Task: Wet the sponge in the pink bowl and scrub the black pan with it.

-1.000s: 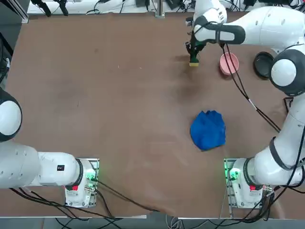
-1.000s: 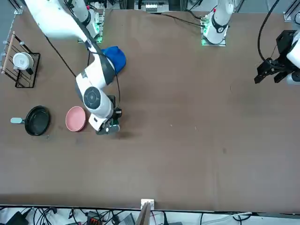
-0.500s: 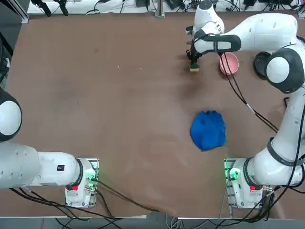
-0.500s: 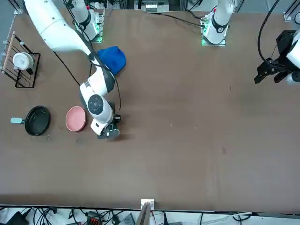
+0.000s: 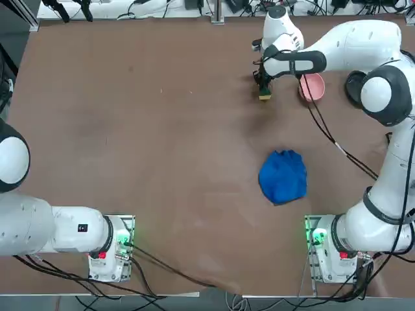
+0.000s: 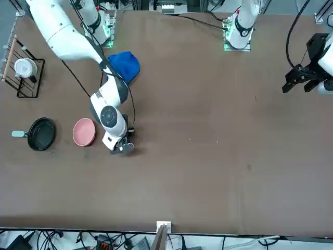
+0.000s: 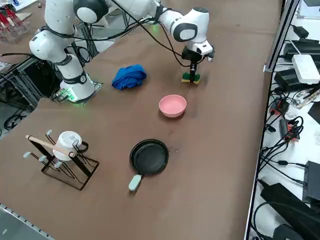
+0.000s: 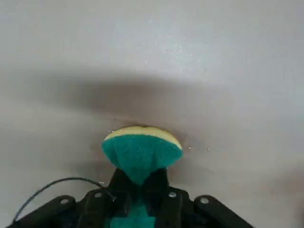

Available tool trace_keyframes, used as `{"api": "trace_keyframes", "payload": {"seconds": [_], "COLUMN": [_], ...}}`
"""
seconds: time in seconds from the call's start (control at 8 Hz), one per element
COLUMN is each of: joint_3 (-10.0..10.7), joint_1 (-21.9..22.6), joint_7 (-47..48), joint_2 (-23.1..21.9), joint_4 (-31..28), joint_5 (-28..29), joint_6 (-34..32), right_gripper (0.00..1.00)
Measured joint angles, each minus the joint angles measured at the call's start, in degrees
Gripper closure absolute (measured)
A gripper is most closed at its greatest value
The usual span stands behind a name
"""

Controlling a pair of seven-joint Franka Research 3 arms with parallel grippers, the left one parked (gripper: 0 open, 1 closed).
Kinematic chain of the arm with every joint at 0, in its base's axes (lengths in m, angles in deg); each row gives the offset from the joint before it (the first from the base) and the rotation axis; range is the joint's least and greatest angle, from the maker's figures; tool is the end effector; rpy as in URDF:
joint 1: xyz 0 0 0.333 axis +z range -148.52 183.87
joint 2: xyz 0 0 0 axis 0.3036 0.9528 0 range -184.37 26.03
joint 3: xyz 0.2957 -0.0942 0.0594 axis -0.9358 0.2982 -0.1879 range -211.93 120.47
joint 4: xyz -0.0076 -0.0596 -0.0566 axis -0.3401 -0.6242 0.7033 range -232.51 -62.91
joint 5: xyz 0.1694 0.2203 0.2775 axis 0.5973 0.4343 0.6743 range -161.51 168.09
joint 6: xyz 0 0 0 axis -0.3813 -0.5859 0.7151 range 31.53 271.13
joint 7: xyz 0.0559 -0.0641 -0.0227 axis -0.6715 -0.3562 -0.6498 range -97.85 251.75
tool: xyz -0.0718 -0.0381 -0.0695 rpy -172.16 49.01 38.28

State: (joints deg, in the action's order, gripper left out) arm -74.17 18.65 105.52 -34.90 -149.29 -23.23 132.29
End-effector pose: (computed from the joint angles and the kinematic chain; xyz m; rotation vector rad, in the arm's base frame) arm 0.6169 0.2838 0.2010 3.0722 0.3107 -0.0981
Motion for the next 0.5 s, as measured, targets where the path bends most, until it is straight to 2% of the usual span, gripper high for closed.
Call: {"api": "trace_keyframes", "payload": {"seconds": [0.25, 0.38, 0.5], "joint_3": [0.1, 0.3, 0.5], "joint_1": [-0.1, -0.1, -0.2], "joint_7": [0.0, 0.0, 0.2], "joint_2": [0.9, 1.2, 1.2], "joint_4": [0.0, 0.0, 0.0], "joint_5": [0.0, 0.0, 0.0], "joint_6": [1.3, 1.4, 1.4], "right_gripper": [0.53, 0.42, 0.37]}}
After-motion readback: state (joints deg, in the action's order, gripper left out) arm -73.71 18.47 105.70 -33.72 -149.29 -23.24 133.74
